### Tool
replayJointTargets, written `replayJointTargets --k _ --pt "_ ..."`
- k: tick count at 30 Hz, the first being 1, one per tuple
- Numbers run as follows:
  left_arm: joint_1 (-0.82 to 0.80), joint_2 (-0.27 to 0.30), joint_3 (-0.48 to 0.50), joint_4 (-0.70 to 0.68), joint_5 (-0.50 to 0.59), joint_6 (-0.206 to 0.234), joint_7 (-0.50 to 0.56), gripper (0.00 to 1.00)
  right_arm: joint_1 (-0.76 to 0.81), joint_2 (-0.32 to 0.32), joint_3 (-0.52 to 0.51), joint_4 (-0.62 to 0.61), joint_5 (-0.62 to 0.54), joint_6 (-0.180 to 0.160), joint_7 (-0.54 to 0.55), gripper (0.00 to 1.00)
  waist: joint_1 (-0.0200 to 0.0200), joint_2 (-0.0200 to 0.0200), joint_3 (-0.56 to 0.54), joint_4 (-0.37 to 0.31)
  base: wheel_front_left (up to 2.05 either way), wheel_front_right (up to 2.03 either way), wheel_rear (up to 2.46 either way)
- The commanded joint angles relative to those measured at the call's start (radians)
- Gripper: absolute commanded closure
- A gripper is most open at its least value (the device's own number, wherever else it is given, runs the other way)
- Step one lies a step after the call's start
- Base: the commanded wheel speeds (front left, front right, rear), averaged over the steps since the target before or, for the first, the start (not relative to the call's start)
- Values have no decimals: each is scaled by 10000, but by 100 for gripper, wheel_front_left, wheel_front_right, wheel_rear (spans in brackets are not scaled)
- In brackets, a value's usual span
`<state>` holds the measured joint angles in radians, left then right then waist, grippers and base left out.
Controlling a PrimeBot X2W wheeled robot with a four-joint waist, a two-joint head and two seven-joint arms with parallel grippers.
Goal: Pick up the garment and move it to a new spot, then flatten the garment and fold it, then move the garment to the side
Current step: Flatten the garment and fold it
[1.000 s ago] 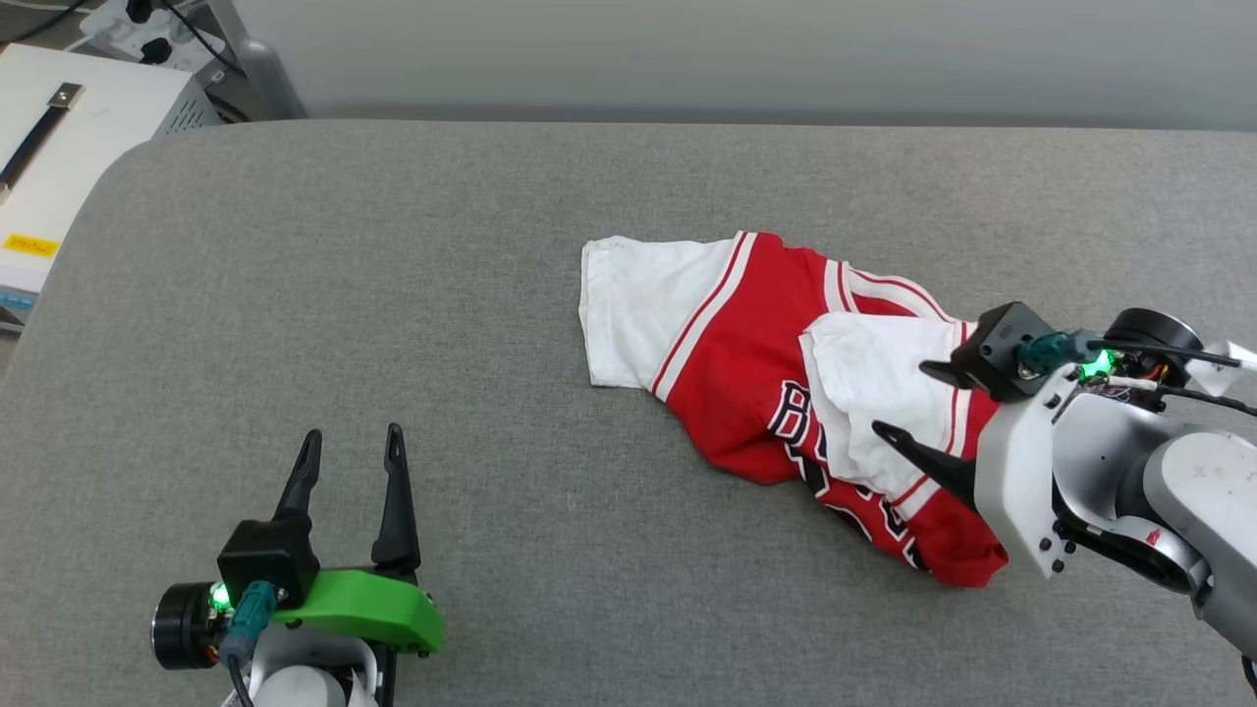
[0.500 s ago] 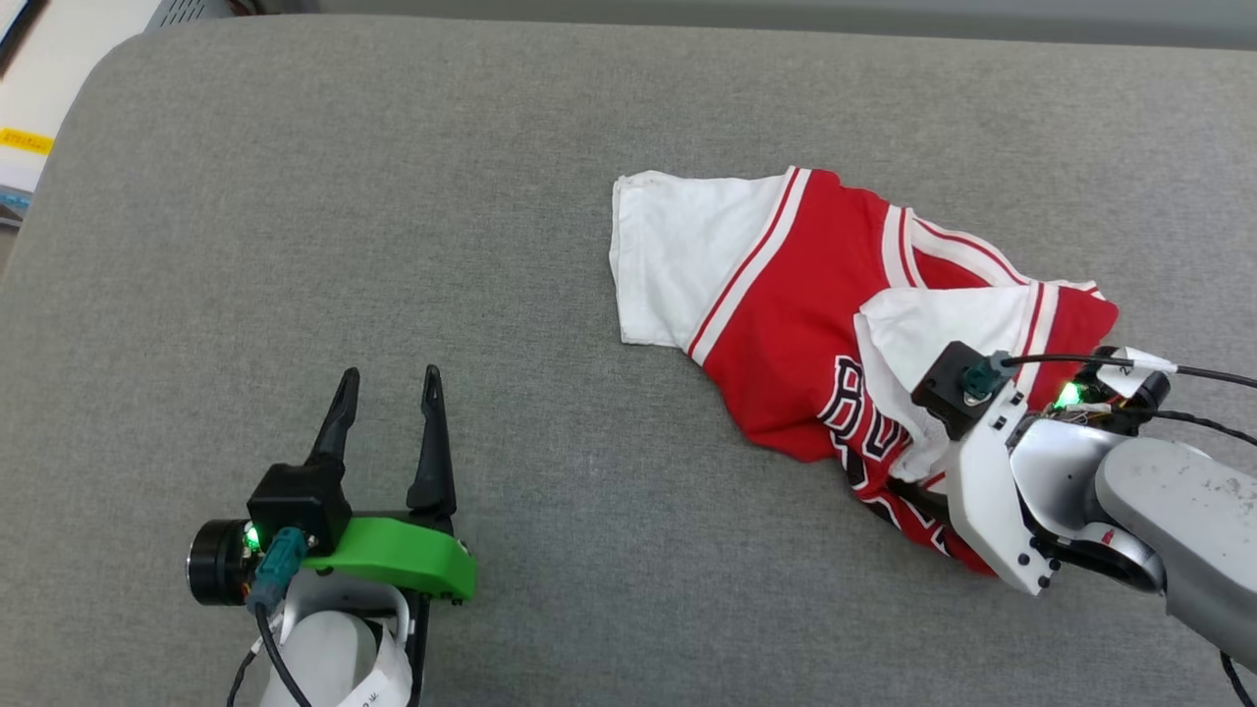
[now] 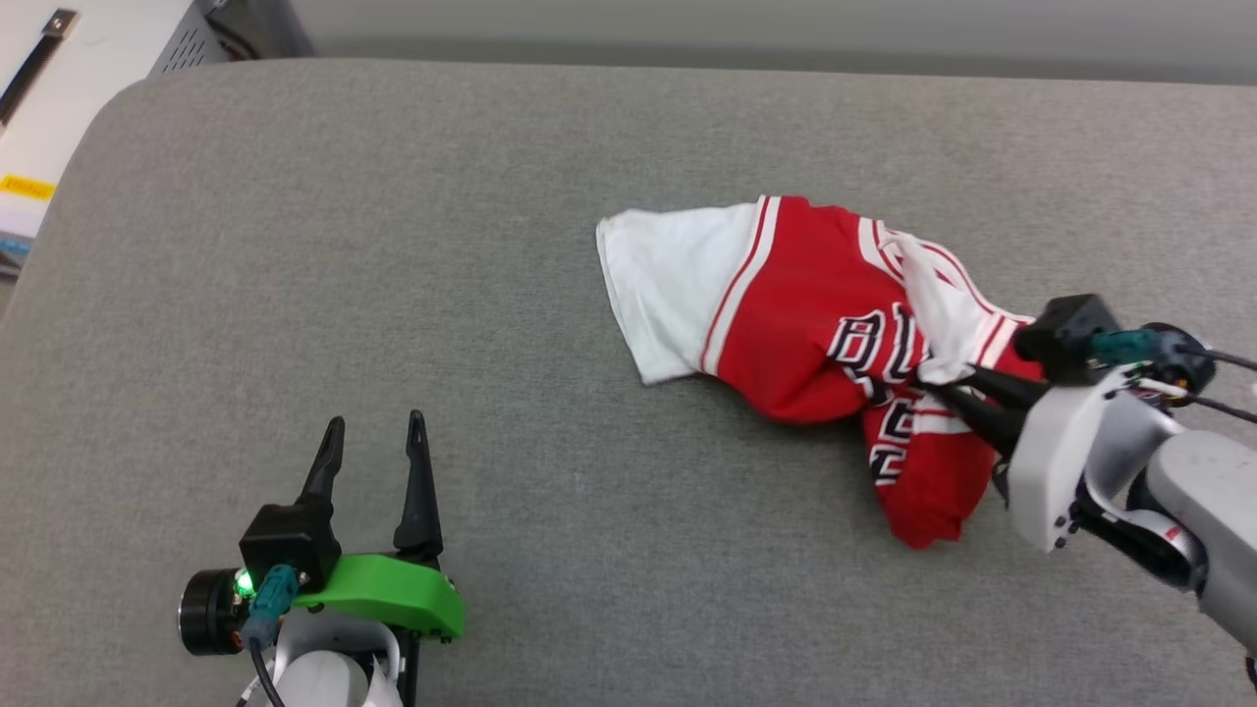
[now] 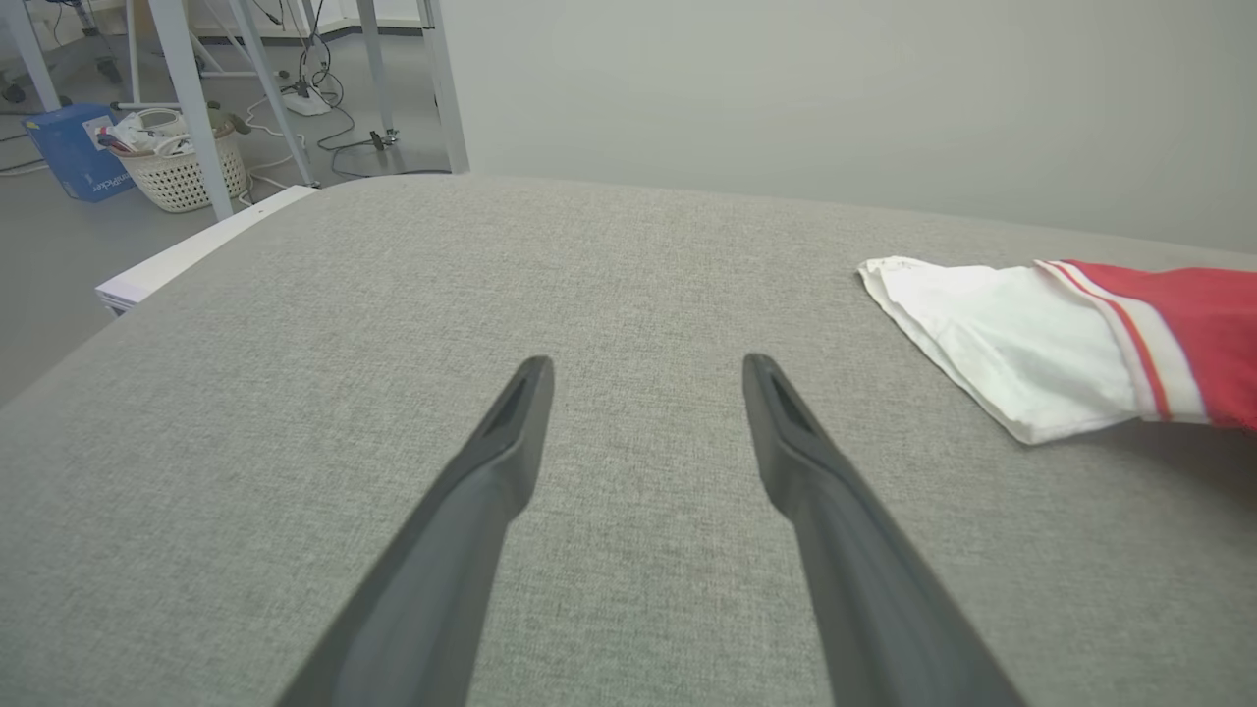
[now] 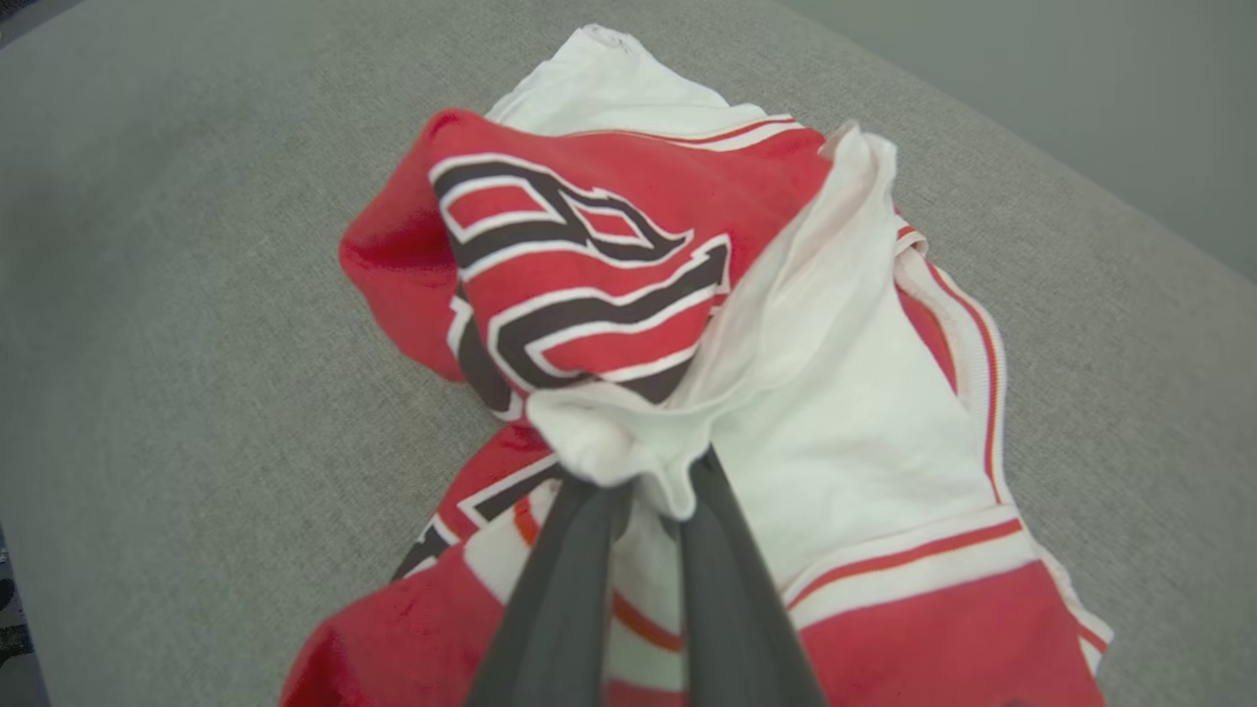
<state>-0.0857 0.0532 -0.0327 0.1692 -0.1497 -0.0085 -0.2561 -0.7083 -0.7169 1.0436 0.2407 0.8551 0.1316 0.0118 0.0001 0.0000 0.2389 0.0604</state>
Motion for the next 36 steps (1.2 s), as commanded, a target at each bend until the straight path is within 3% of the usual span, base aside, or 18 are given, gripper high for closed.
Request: replayJointTargets --k 1,10,18,22,23,24,28,36 --pt "84 -29 -23 -59 7 50 -57 0 378 -225 -512 -11 182 -9 -425 100 -1 0 -566 -639 0 0 0" --pt "174 -29 -125 -104 -11 99 -57 0 2478 -608 -3501 1423 989 -9 -2055 100 -1 0 -484 -942 0 0 0" --pt "44 -29 -195 -62 -68 111 -57 0 3901 89 -5094 3796 1820 -9 -2460 100 -1 0 -248 -813 0 0 0" --pt "25 -30 -241 -14 -109 142 -57 0 4173 455 -5154 4454 1902 -9 -2516 100 -1 0 -280 -751 0 0 0" --pt "46 -30 -224 -3 -115 157 -57 0 4163 551 -5234 4495 1973 -9 -2555 71 -1 0 -318 -773 0 0 0" --pt "71 -30 -211 0 -118 166 -57 0 4147 597 -5301 4493 1986 -9 -2590 0 -1 0 -344 -788 0 0 0" --pt "204 -30 -158 2 -84 194 -57 0 4121 592 -5788 4173 1572 -9 -2716 0 -1 0 -543 -873 0 0 0" --pt "343 -30 -111 -130 1 215 -57 0 5520 900 -9339 1527 -1293 -9 -2733 0 -1 0 -798 -1006 0 0 0"
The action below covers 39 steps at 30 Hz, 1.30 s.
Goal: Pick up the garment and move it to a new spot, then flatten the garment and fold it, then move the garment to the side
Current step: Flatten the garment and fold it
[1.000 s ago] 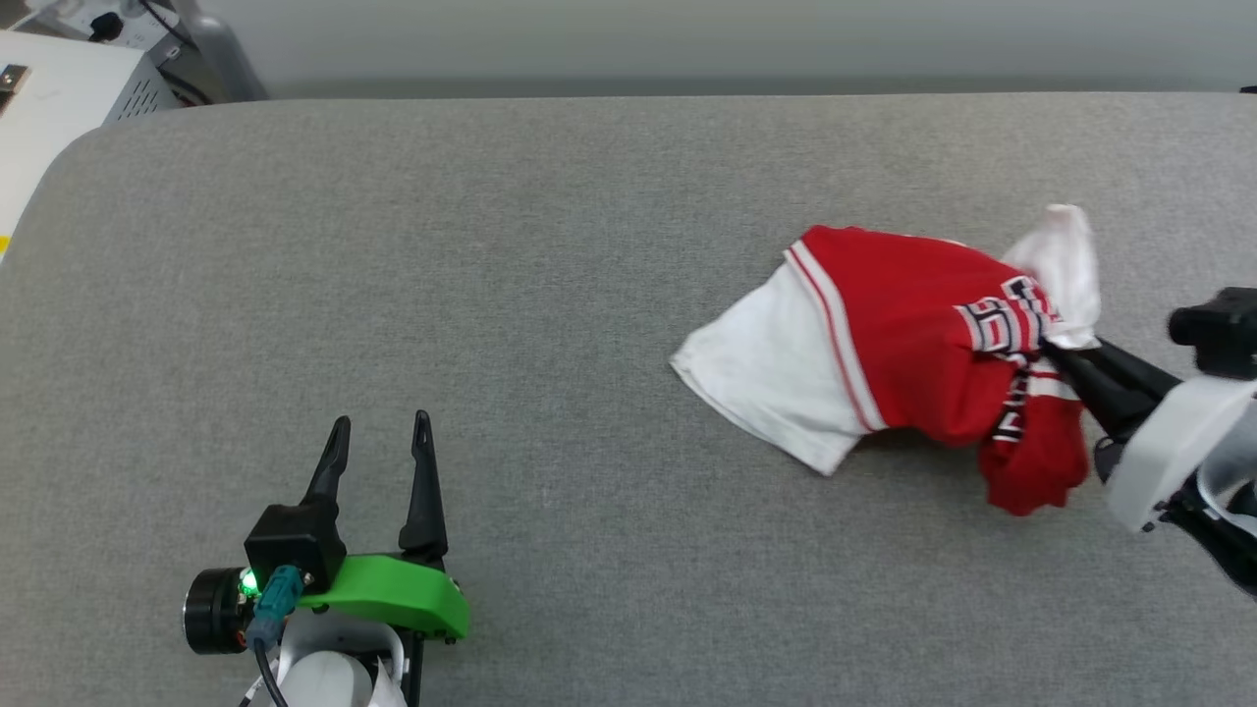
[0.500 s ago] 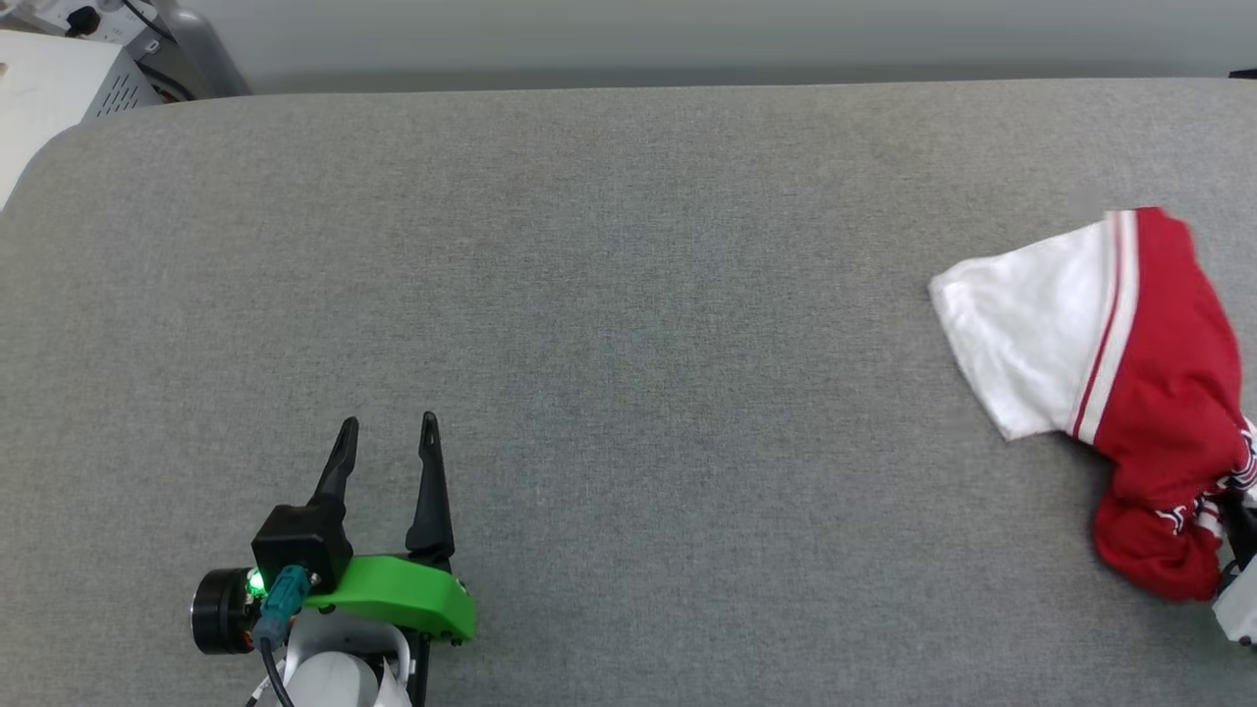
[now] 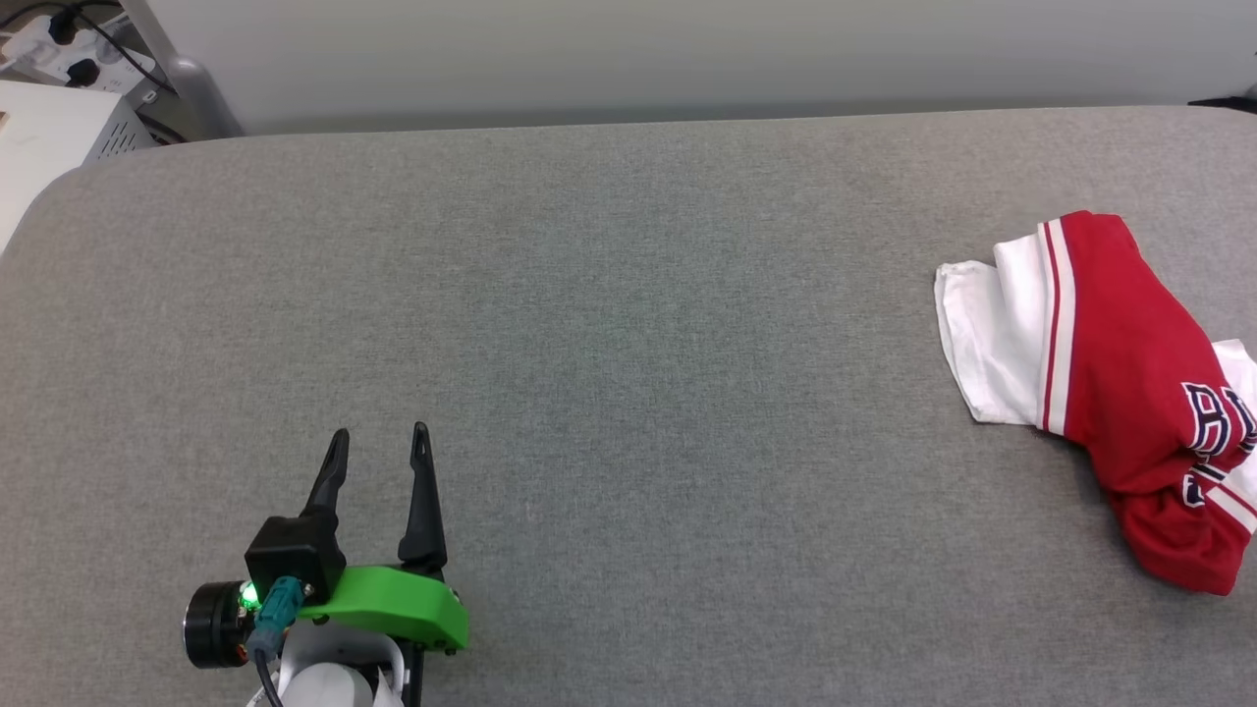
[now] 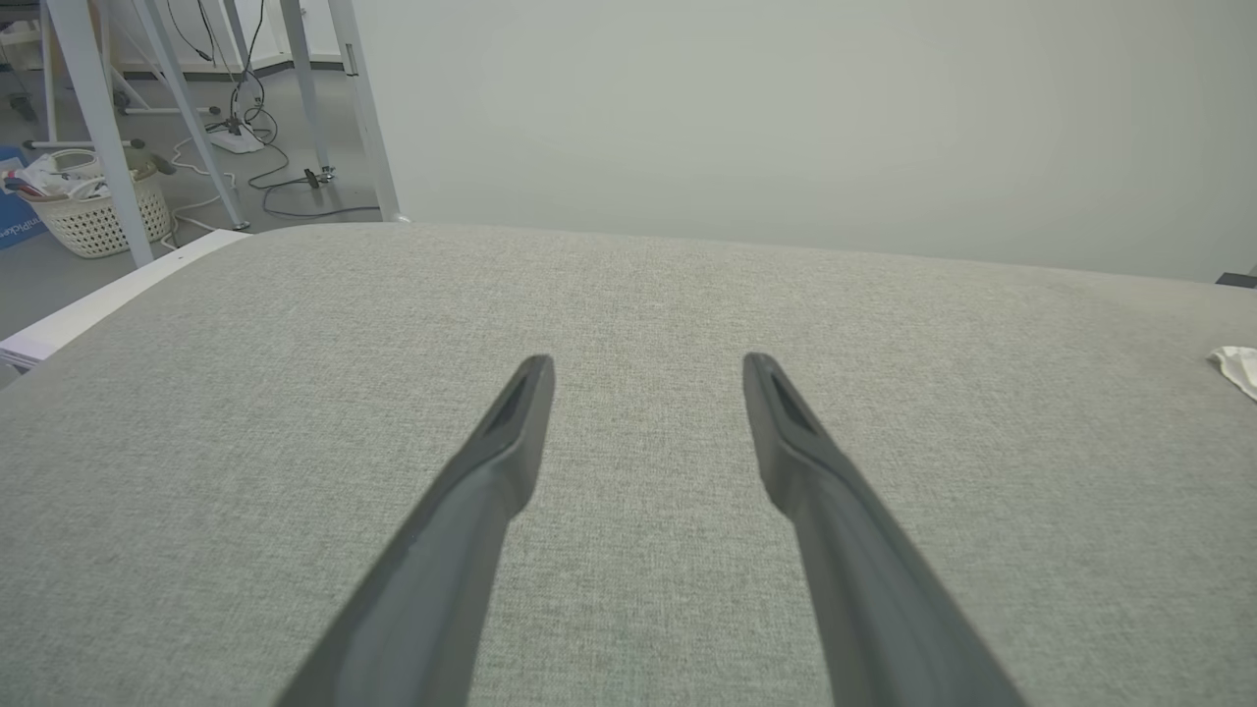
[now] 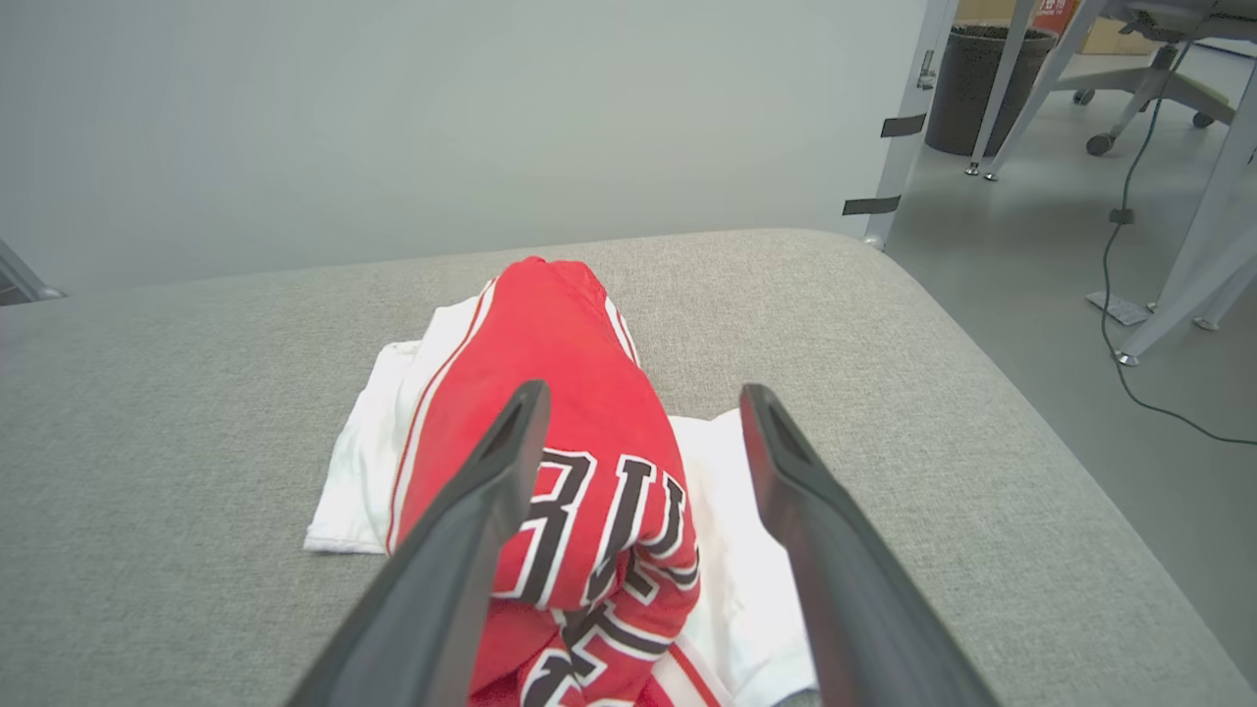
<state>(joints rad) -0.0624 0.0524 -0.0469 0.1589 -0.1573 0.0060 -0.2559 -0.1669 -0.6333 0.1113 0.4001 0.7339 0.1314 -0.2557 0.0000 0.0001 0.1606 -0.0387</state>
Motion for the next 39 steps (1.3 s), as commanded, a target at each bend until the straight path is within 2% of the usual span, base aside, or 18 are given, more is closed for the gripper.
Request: replayJointTargets --k 1,5,8,11,15,18,21,25,27,32,39 --pt "121 -22 38 -47 87 75 -59 0 267 117 -306 -377 -342 -7 -58 0 0 -1 -25 -26 0 0 0" --pt "132 -22 76 -176 159 92 -59 0 526 365 -1399 -2140 -1540 -7 301 0 0 -1 10 -46 0 0 0" --pt "88 -22 86 -289 256 96 -59 0 268 535 -1686 -3447 -2133 -7 960 0 0 -1 71 -22 0 0 0" --pt "21 -22 99 -409 350 63 -59 0 -338 449 -1400 -4490 -2537 -7 1935 0 0 -1 167 43 0 0 0" --pt "-143 -22 85 -502 451 39 -59 0 -1357 110 -391 -4876 -2640 -7 3324 0 0 -1 324 189 0 0 0" --pt "-307 -22 59 -545 478 22 -59 0 -2169 -349 711 -4600 -2283 -7 4914 0 0 -1 473 365 0 0 0" --pt "-467 -22 8 -598 455 22 -59 0 -2929 -582 1608 -4010 -1407 -7 6694 0 0 -1 666 563 0 0 0" --pt "-650 -22 -73 -700 503 52 -59 0 -3699 -876 2513 -3196 -506 -7 8845 0 0 -1 993 808 0 0 0" --pt "-758 -22 -139 -750 473 70 -59 0 -4065 -886 2794 -2780 -187 -7 9556 0 0 -1 1208 939 0 0 0" --pt "-1025 -22 -339 -843 346 160 -59 0 -4762 -782 3498 -1550 -258 -7 10310 0 0 -1 1710 1241 0 0 0" --pt "-1343 -22 -583 -845 182 283 -59 0 -4880 -244 4413 294 -392 -7 9966 0 0 -1 2176 1554 0 0 0"
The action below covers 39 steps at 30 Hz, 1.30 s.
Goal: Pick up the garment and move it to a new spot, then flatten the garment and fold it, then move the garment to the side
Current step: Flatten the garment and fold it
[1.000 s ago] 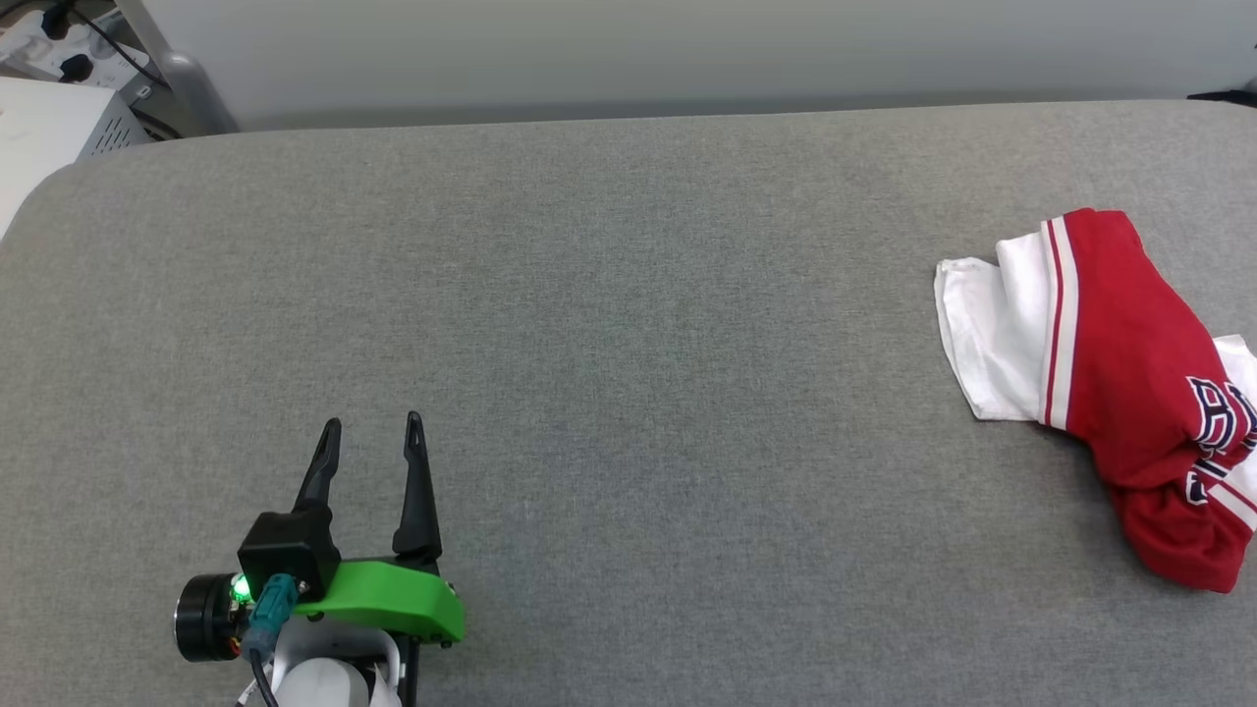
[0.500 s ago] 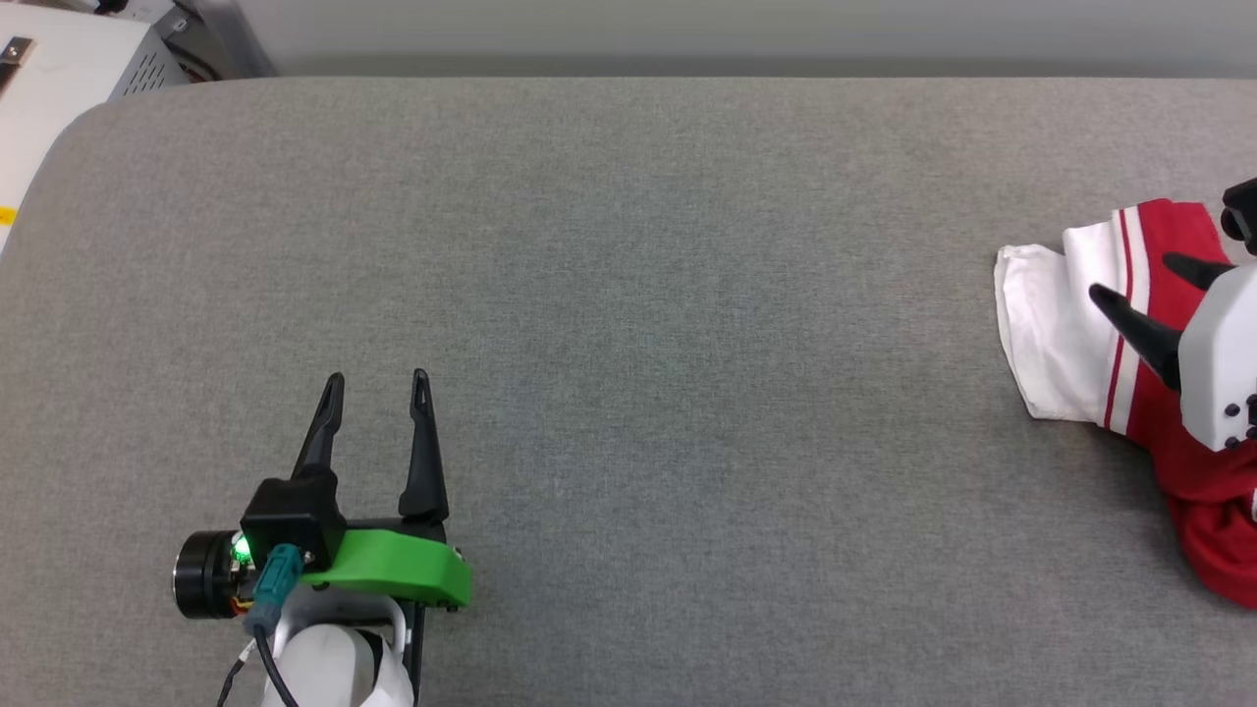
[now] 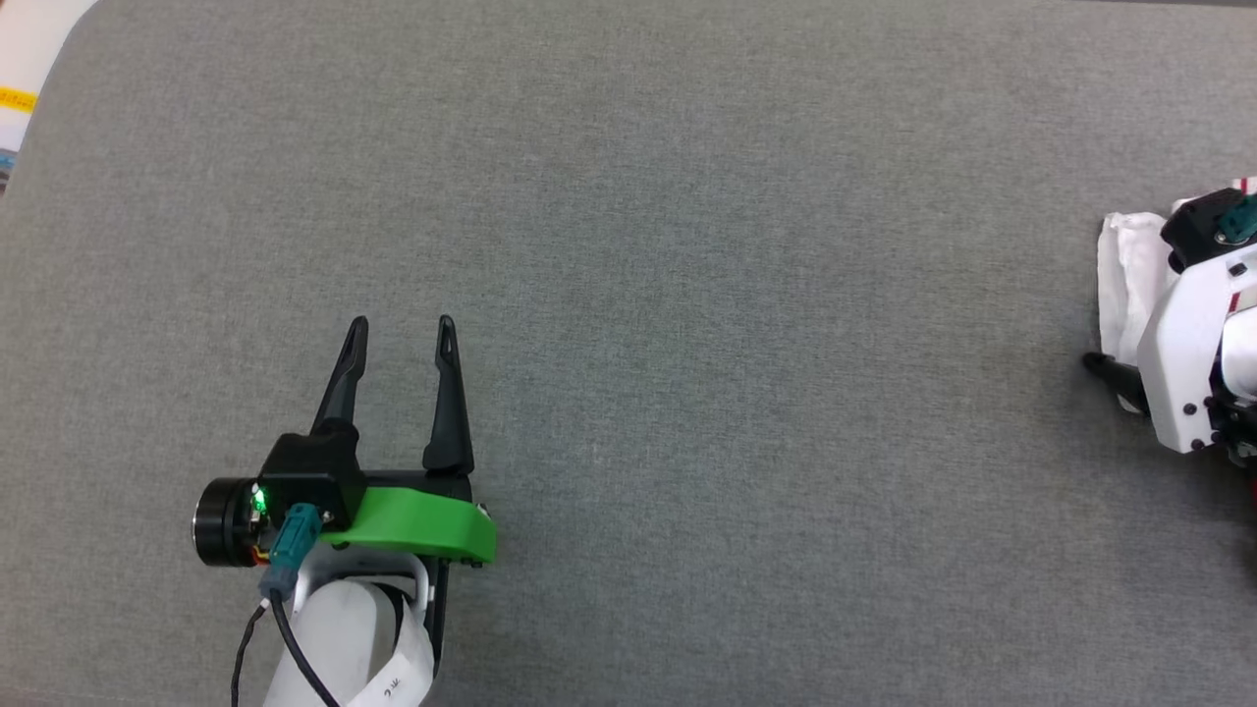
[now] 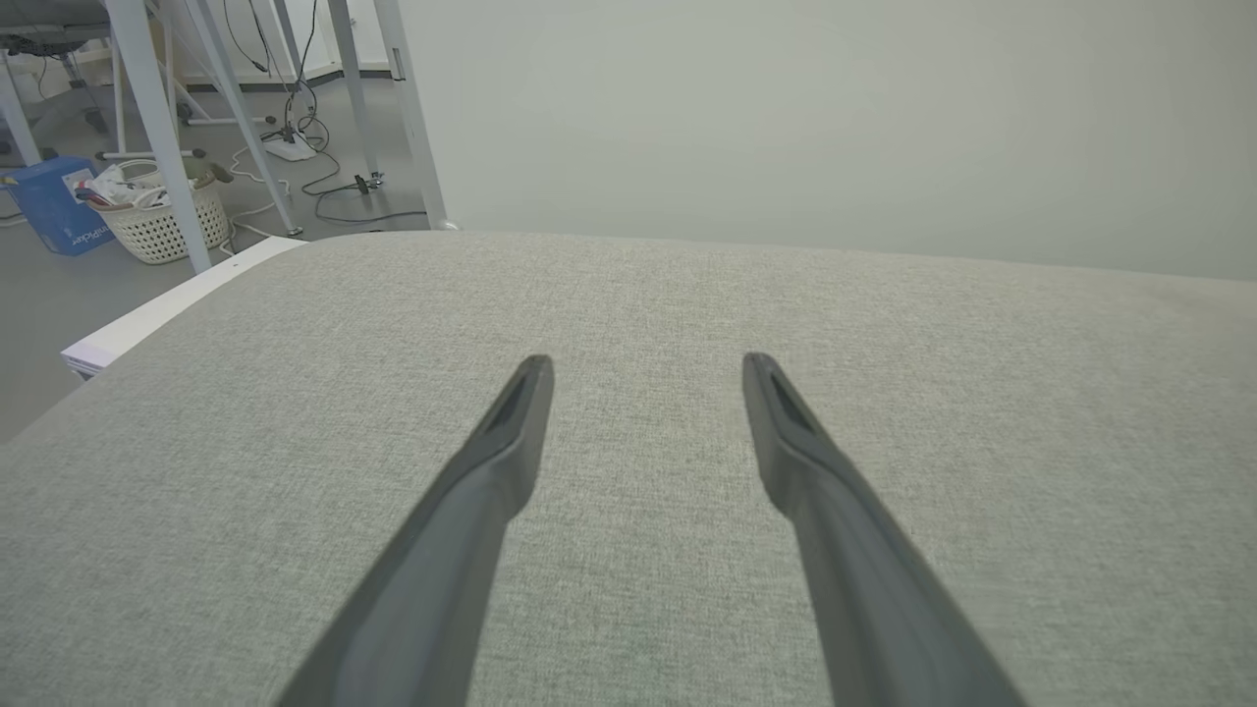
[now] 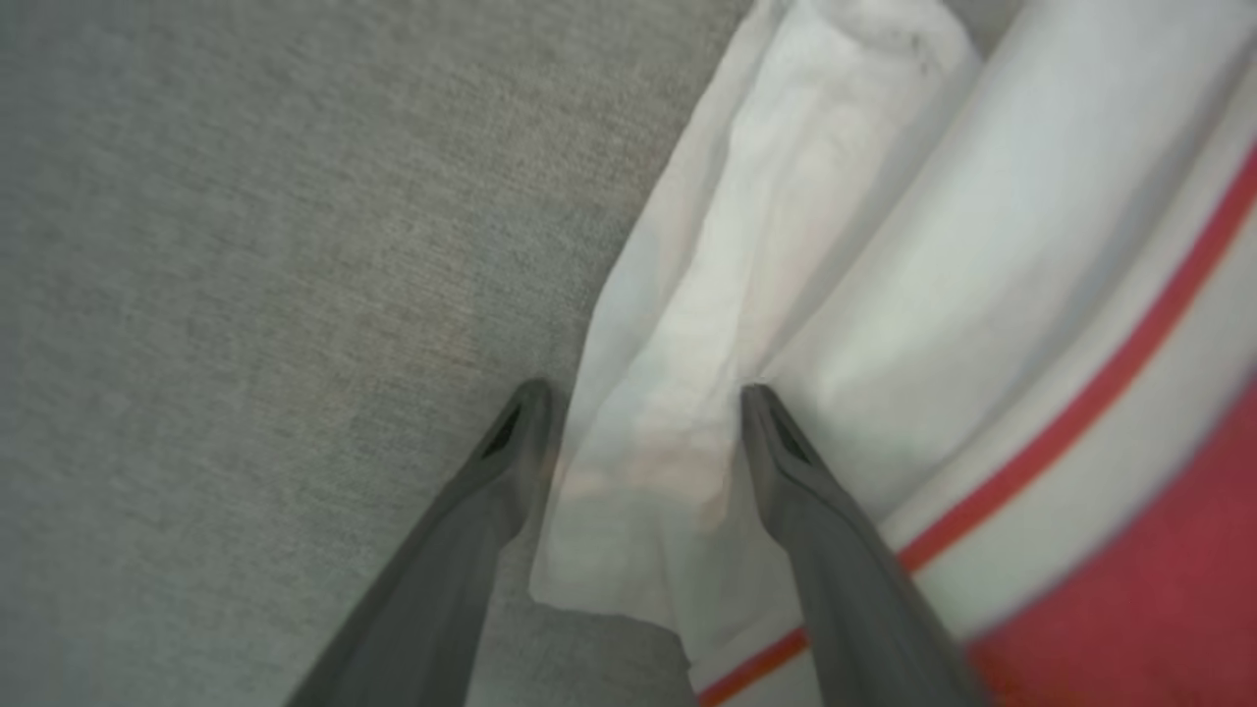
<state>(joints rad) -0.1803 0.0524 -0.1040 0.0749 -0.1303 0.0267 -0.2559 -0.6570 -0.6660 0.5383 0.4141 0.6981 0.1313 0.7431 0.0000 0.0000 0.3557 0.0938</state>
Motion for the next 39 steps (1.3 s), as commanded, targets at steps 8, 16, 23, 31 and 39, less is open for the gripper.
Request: replayJointTargets --k 8,16,23,31,39 --pt "14 -22 76 130 -106 167 -59 0 202 -19 561 935 369 -6 -1240 100 0 0 -171 112 0 0 0" --pt "360 -22 207 114 -73 149 -59 0 -286 -615 178 -351 866 -6 -3449 100 0 0 -887 -36 0 0 0" --pt "510 -22 204 9 -84 184 -59 0 -997 -527 136 -1907 730 -6 -3974 100 0 0 -1092 184 0 0 0" --pt "439 -22 183 -80 -220 294 -59 0 -2205 686 1153 -2346 200 -6 -4151 100 0 0 -828 775 0 0 0" --pt "335 -22 214 -125 -405 426 -59 0 -3189 2386 3534 -1528 -51 -6 -4501 100 0 0 -432 1255 0 0 0"
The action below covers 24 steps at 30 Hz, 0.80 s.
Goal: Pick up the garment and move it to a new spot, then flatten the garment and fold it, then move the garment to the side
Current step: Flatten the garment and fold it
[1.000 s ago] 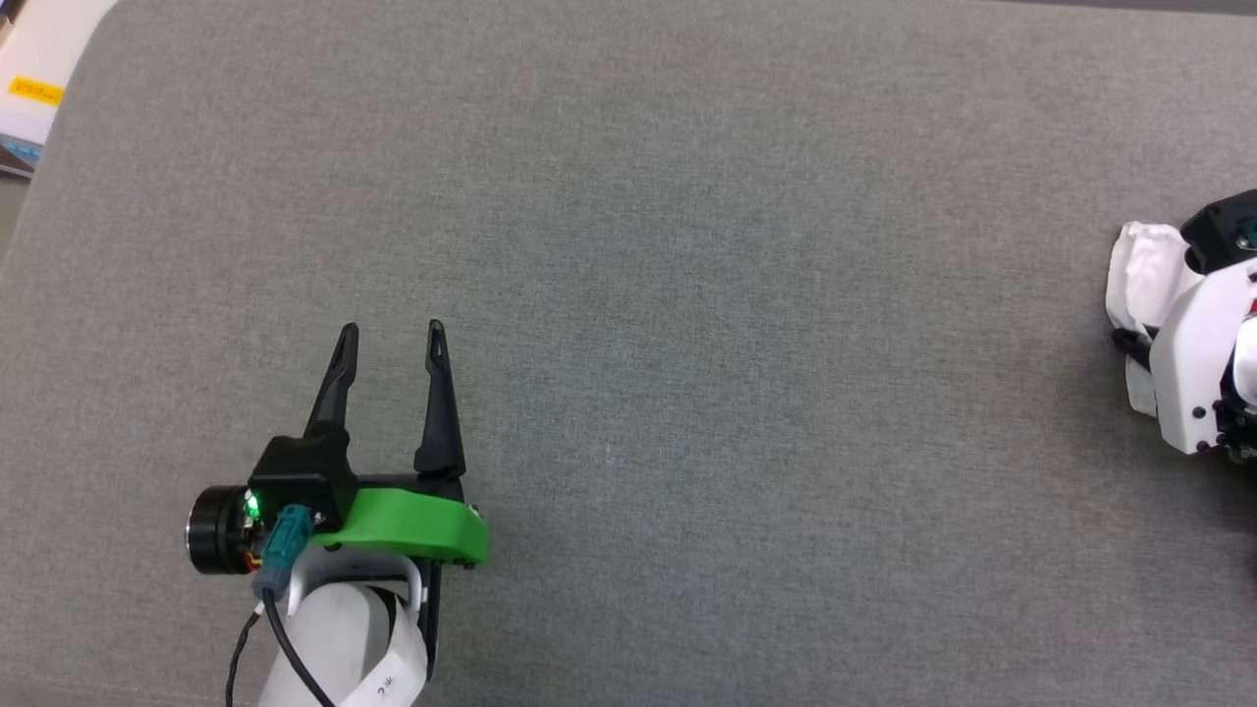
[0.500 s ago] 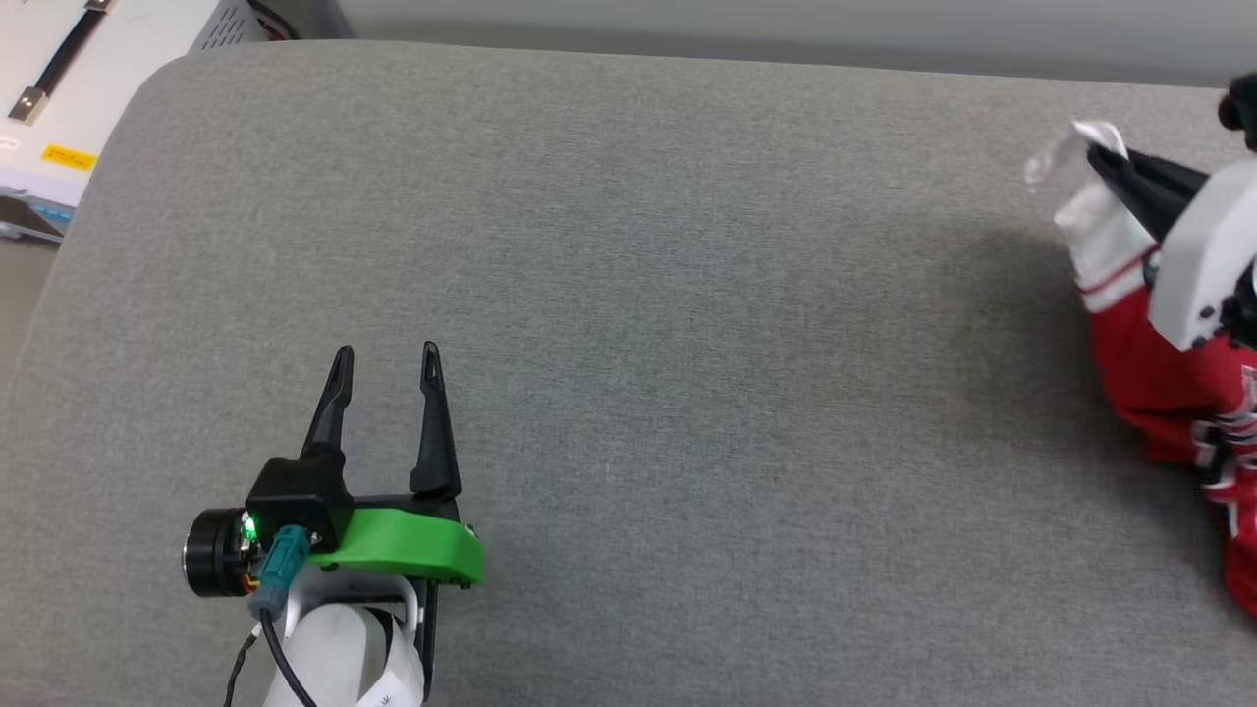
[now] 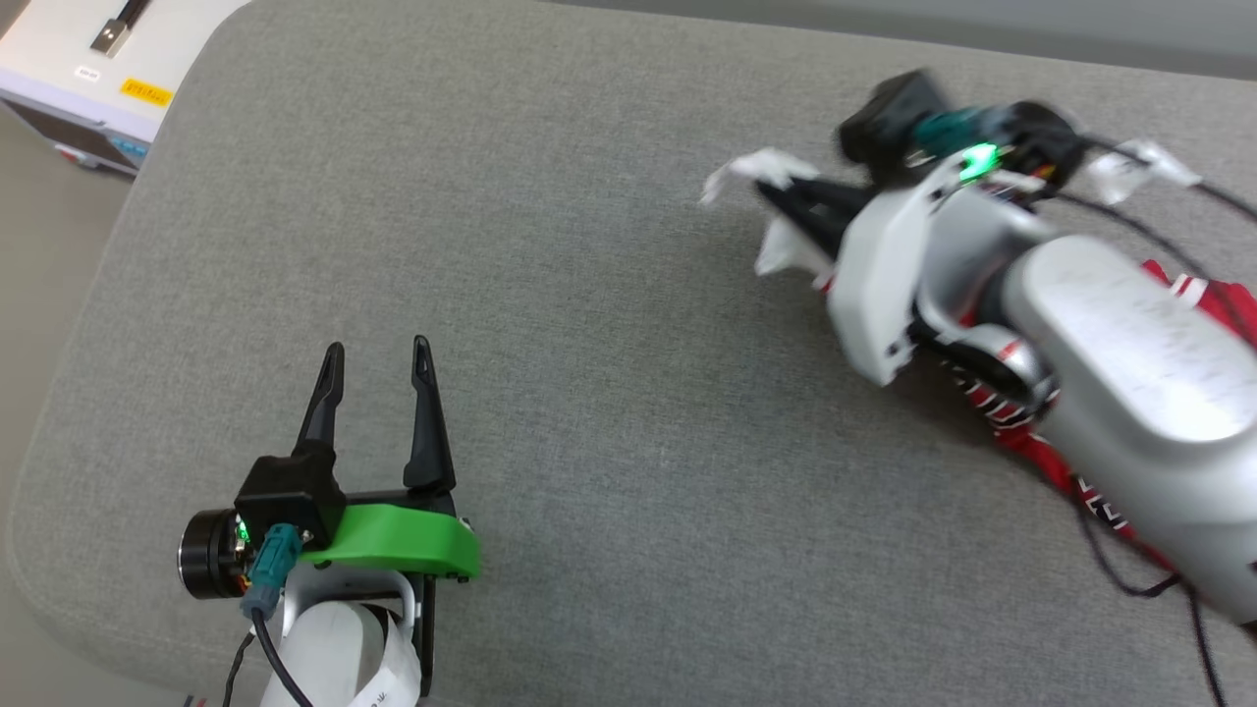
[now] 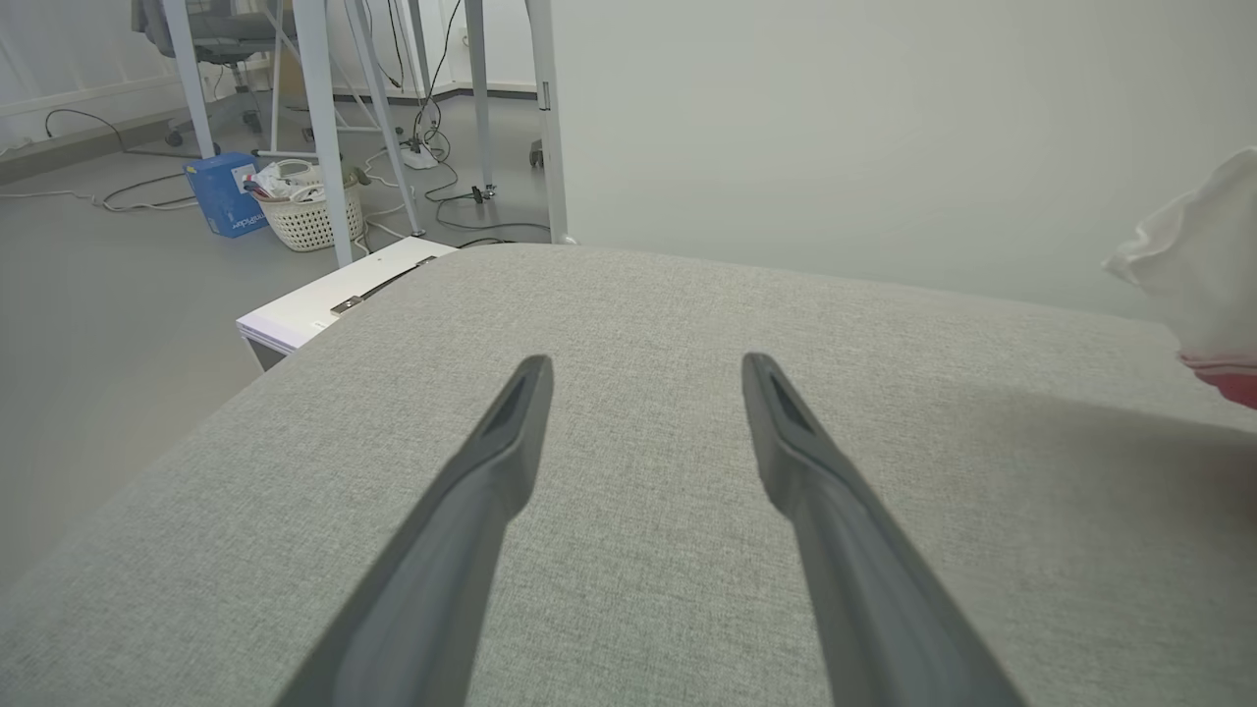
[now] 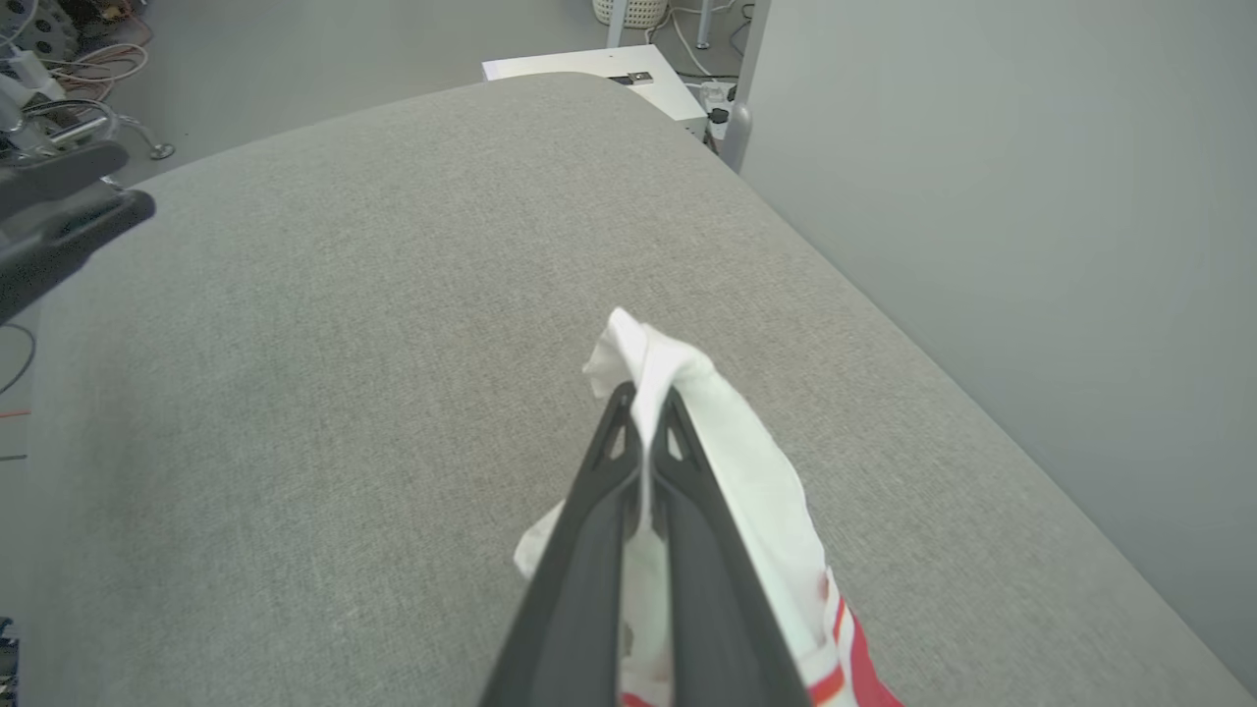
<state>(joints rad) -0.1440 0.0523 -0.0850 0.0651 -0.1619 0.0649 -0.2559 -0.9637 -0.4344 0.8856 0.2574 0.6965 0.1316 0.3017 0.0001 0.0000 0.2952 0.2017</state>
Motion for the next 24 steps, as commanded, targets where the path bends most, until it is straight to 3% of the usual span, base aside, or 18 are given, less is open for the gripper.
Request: replayJointTargets --k 1,5,9,13,18,19,20,24 --pt "-36 -20 27 -31 -104 58 -59 0 -172 281 338 151 -11 -9 -177 100 -1 0 202 200 0 0 0" --pt "-93 -20 -45 -33 -196 121 -59 0 -141 1000 1814 736 308 -9 -291 100 -1 0 334 367 0 0 0" --pt "-165 -20 -127 -15 -305 190 -59 0 263 1192 3193 1357 819 -9 -193 100 -1 0 440 520 0 0 0" --pt "-206 -20 -169 11 -364 233 -59 0 852 1147 3771 1895 1343 -9 75 100 -1 0 525 572 0 0 0" --pt "-222 -20 -176 93 -374 236 -59 0 1304 1166 3932 2201 1184 -9 304 100 -1 0 531 466 0 0 0" --pt "-219 -20 -155 128 -355 231 -59 0 1314 1205 3937 2200 1116 -9 100 84 -1 0 474 409 0 0 0" --pt "-218 -20 -142 159 -339 217 -59 0 1298 1238 3939 2194 1090 -9 -154 0 -1 0 422 370 0 0 0" --pt "-138 -20 -10 259 -156 106 -59 0 1135 1231 3887 2016 942 -9 -1673 0 -1 0 -20 153 0 0 0"
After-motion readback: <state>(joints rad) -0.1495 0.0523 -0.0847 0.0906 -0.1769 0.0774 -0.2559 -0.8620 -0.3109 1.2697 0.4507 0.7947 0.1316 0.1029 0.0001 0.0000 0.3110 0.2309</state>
